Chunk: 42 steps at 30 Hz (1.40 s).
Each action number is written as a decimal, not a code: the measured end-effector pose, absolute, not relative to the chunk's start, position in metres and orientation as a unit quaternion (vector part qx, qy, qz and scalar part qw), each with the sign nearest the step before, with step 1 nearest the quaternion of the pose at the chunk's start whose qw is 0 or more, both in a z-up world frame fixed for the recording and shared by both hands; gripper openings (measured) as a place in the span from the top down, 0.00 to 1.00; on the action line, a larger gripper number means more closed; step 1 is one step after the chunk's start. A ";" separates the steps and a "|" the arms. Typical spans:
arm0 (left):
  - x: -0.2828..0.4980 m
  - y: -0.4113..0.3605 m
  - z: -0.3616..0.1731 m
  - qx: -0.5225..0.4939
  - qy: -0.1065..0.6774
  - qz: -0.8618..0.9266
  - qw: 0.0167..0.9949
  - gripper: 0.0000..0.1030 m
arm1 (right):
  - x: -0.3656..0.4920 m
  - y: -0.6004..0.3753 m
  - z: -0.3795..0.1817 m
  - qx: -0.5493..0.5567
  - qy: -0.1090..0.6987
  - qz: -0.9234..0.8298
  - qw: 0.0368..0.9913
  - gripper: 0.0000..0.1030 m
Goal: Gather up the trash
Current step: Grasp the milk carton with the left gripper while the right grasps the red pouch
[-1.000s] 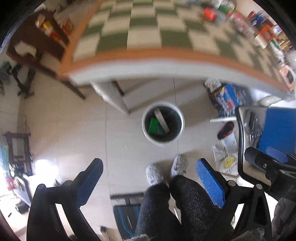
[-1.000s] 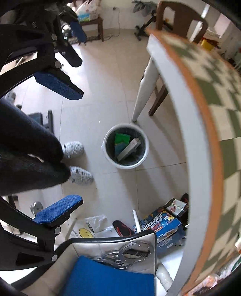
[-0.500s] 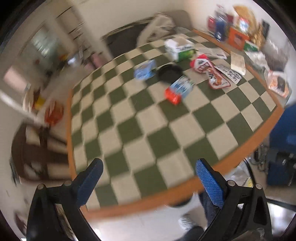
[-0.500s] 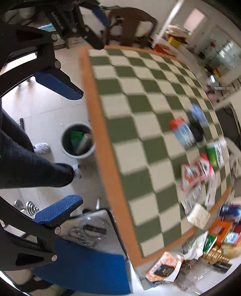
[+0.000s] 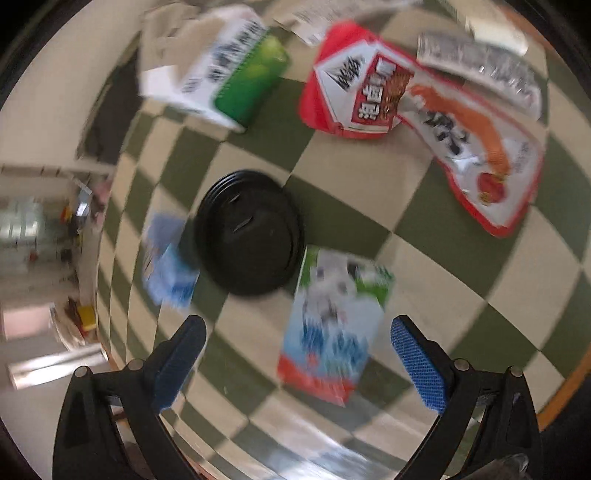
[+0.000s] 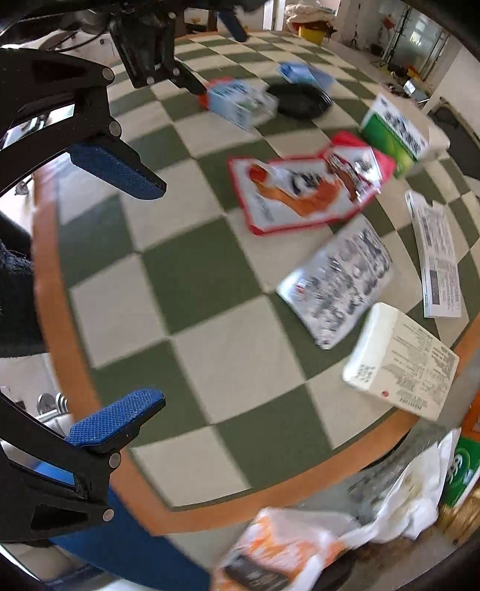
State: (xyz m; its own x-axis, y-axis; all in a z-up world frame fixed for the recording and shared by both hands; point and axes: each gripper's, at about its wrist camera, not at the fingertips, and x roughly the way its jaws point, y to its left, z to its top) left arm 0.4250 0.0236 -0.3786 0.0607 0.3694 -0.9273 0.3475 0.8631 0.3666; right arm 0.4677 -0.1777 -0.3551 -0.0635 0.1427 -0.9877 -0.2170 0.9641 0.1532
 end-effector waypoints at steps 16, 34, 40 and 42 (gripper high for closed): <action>0.369 0.139 -0.378 -0.229 0.704 0.151 0.656 0.52 | 0.540 -0.055 -0.385 -0.069 0.715 0.200 0.666 0.00; 0.336 0.106 -0.369 -0.211 0.689 0.209 0.661 0.56 | 0.487 0.001 -0.400 -0.201 0.670 0.225 0.678 0.47; 0.321 0.100 -0.366 -0.228 0.683 0.219 0.659 0.56 | 0.457 -0.015 -0.412 -0.190 0.687 0.235 0.661 0.37; 0.323 0.098 -0.363 -0.225 0.683 0.221 0.659 0.56 | 0.454 -0.010 -0.417 -0.209 0.683 0.229 0.662 0.34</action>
